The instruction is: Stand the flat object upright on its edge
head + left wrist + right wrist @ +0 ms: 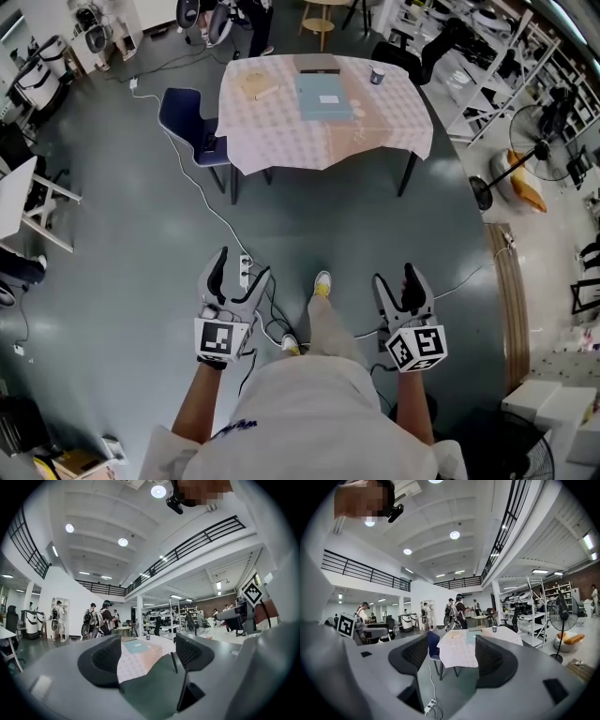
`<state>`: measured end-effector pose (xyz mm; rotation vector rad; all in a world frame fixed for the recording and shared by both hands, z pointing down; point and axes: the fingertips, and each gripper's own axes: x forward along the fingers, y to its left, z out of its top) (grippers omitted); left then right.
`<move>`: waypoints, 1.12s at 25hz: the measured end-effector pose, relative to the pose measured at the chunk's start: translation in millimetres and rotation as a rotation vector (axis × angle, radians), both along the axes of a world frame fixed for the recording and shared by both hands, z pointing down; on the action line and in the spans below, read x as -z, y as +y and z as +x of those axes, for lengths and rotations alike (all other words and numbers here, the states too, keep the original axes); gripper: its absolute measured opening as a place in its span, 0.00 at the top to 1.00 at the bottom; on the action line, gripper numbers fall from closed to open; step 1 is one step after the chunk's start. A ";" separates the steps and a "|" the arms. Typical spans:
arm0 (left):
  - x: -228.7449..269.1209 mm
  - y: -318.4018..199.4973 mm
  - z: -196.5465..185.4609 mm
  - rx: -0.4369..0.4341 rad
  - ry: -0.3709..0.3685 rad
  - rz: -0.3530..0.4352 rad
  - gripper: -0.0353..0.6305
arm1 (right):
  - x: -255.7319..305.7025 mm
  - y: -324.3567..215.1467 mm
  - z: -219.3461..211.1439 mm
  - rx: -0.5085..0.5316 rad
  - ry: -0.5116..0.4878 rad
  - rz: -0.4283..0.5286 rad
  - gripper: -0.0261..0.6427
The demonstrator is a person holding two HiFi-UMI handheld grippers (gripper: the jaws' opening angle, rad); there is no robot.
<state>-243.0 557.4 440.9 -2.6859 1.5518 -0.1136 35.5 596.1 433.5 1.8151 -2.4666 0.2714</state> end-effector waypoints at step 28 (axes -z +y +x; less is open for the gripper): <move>9.9 -323.6 132.1 0.051 0.009 -0.010 0.41 | 13.5 -348.4 146.7 0.025 -0.022 0.101 0.52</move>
